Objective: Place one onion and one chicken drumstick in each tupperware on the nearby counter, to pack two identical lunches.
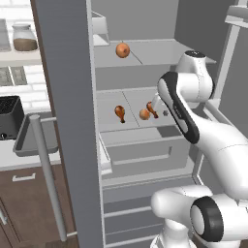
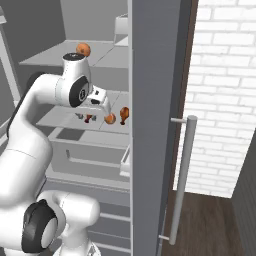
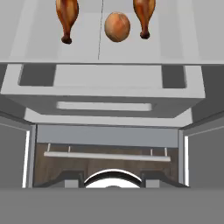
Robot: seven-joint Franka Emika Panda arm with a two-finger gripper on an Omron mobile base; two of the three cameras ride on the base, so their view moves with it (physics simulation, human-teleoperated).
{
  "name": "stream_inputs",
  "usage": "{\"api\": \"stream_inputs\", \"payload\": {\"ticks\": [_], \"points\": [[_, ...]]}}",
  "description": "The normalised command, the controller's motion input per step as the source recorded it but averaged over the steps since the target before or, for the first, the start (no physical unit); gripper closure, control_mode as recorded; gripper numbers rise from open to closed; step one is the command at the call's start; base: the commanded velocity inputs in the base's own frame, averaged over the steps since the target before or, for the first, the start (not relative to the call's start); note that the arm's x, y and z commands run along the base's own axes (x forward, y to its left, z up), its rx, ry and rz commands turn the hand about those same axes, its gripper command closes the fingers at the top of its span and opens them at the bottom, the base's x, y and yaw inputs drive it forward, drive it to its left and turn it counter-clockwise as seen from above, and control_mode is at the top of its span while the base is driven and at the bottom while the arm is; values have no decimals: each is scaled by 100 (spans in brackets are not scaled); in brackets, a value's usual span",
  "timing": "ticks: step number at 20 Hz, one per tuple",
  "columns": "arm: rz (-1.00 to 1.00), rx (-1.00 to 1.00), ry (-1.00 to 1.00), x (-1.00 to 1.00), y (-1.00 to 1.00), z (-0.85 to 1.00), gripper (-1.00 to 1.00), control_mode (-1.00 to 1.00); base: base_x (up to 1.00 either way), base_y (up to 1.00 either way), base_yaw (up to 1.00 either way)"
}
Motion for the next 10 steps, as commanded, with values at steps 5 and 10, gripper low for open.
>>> {"api": "stream_inputs", "payload": {"ticks": [5,10], "points": [[1,-1,-2,-42,2,0,-100,-100,0,0,0],[3,-2,-5,-47,26,-9,-100,-100,0,0,0]]}}
